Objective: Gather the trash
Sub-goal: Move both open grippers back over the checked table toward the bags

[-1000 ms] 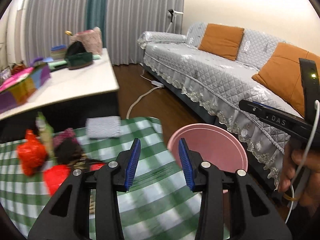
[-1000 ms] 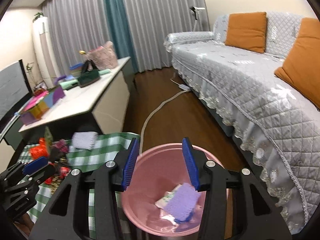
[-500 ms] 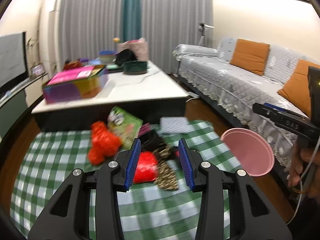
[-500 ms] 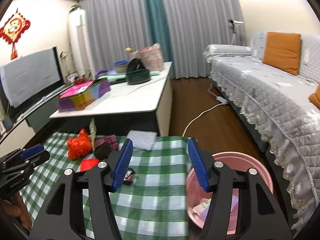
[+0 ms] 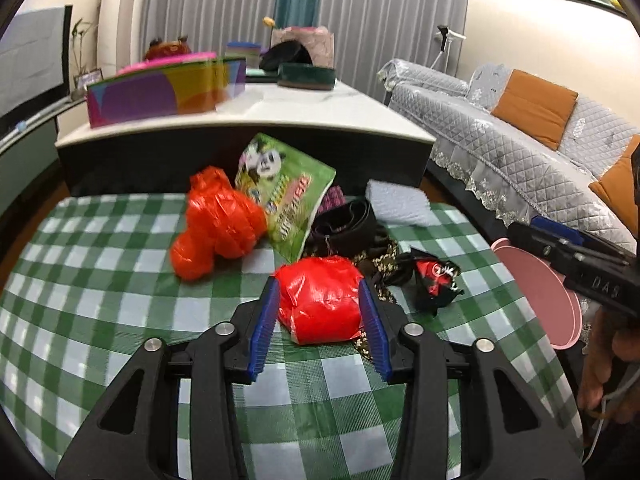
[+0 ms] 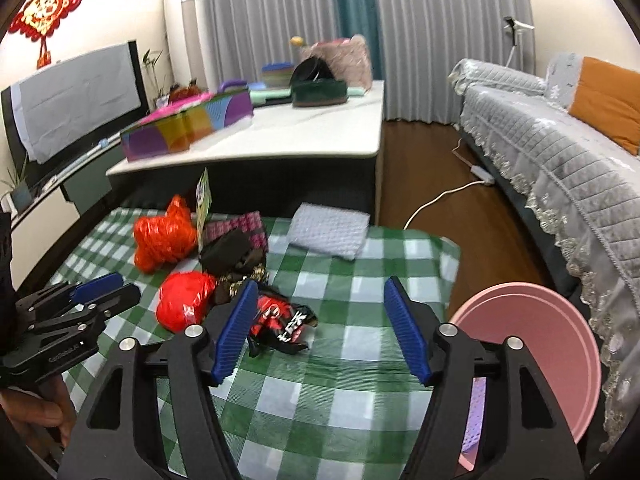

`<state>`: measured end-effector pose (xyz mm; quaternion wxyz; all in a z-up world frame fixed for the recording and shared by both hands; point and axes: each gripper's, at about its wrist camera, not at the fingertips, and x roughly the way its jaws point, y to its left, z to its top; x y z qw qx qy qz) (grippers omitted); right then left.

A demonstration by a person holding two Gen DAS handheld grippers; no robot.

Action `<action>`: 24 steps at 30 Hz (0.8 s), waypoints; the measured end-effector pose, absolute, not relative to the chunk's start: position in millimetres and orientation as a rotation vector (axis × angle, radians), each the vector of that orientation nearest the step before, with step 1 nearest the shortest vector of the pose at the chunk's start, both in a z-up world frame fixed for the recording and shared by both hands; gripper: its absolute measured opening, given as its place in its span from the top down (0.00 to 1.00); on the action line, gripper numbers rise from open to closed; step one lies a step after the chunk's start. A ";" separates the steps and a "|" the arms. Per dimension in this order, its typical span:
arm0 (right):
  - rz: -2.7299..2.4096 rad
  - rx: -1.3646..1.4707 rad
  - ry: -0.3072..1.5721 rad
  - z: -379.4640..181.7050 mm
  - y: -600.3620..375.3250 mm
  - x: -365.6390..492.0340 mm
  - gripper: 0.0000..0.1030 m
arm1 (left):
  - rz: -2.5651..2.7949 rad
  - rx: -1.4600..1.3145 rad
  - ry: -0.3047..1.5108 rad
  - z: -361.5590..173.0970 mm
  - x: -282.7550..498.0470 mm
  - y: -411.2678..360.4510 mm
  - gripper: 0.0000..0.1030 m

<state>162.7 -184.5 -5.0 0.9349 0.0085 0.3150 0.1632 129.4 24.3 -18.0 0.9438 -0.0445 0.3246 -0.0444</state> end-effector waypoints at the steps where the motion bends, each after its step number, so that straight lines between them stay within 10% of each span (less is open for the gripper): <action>1: 0.341 0.012 0.655 -9.2 -180.8 165.1 0.35 | -0.088 -0.092 0.666 -20.9 132.2 24.5 0.53; 15: 0.439 -0.043 0.828 -63.0 -137.6 199.1 0.26 | -0.090 -0.142 0.703 -35.0 160.4 31.4 0.32; 24: 0.444 0.029 0.861 -63.7 -150.2 205.5 0.48 | -0.102 -0.128 0.802 -54.4 177.3 18.2 0.25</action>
